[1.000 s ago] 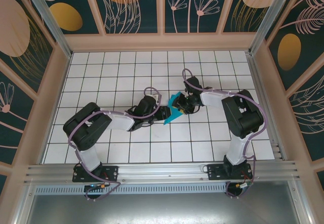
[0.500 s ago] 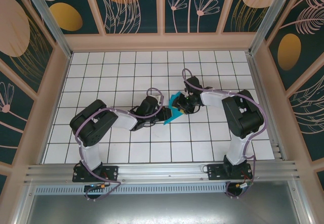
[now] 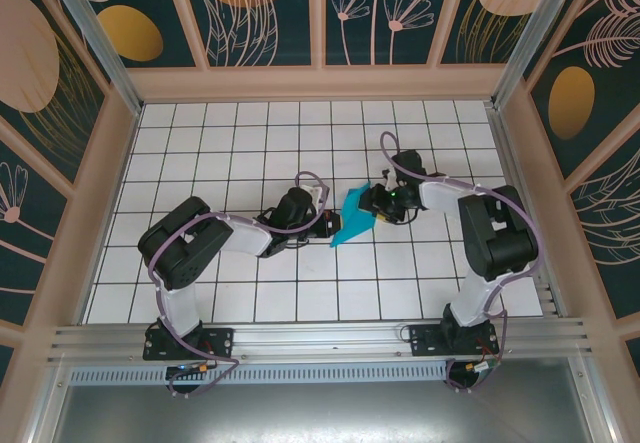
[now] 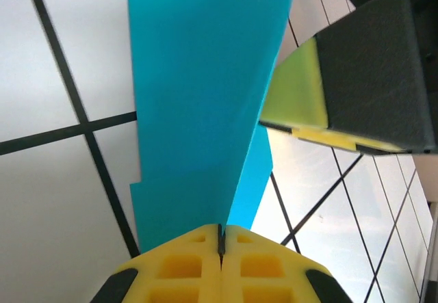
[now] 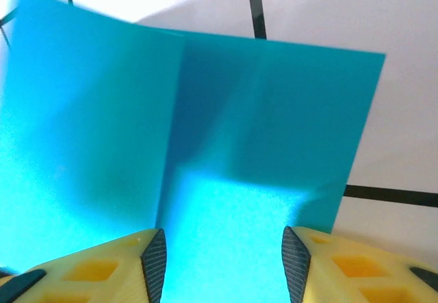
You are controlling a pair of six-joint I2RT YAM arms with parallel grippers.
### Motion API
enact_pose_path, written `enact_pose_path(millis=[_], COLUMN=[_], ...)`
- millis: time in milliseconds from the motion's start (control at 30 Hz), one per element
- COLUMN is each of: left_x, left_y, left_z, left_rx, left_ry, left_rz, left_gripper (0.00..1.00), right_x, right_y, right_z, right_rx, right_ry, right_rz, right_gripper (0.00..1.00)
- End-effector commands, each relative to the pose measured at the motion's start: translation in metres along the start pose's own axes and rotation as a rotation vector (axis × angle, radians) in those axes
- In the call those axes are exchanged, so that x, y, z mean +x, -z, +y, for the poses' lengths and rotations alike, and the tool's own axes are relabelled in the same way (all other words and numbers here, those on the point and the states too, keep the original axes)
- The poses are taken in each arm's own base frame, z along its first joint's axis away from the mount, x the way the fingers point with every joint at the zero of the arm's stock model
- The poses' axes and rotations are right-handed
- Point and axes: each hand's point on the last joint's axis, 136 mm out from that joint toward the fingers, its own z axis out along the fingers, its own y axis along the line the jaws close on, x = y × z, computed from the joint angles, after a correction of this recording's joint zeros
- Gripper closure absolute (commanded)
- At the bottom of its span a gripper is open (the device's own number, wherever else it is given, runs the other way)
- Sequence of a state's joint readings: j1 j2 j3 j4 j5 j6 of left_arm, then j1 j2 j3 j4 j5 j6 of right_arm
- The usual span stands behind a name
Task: Fold a paper plane with a square sheet of paper (pick it up from the middle)
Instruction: Fourth fold the wing at the center of the table.
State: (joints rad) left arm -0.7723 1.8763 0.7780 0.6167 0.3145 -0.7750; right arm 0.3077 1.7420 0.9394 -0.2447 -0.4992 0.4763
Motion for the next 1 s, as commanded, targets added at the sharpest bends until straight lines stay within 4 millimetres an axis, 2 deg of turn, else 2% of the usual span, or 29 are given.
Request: enact_pose_path(millis=[0,300,433,567,967], left_x=[0.001,0.001,-0.003,-0.007,-0.004], left_y=[-0.007,-0.006,-0.004,-0.001,-0.008], left_z=[-0.004,-0.003,-0.014,-0.024,-0.022], left_rx=[0.031,0.016,0.071,0.14,0.153], left_ry=[-0.025,-0.035,-0.059,-0.093,-0.21], left_rz=[0.028,0.028,0.01,-0.029,-0.079], left_gripper=[0.98,0.96,0.89,0.83,0.67], right_x=[0.004,0.0,0.0,0.005,0.005], right_y=[0.01,0.014,0.015,0.008,0.01], right_z=[0.019,0.017,0.011,0.008,0.018], right_rx=[-0.076,-0.058,-0.039,-0.057,-0.121], right_ry=[0.12,0.12,0.079,0.046,0.031], right_rz=[0.008,-0.028,-0.049,-0.04,-0.034], right_gripper=[0.48,0.5,0.56,0.57,0.53])
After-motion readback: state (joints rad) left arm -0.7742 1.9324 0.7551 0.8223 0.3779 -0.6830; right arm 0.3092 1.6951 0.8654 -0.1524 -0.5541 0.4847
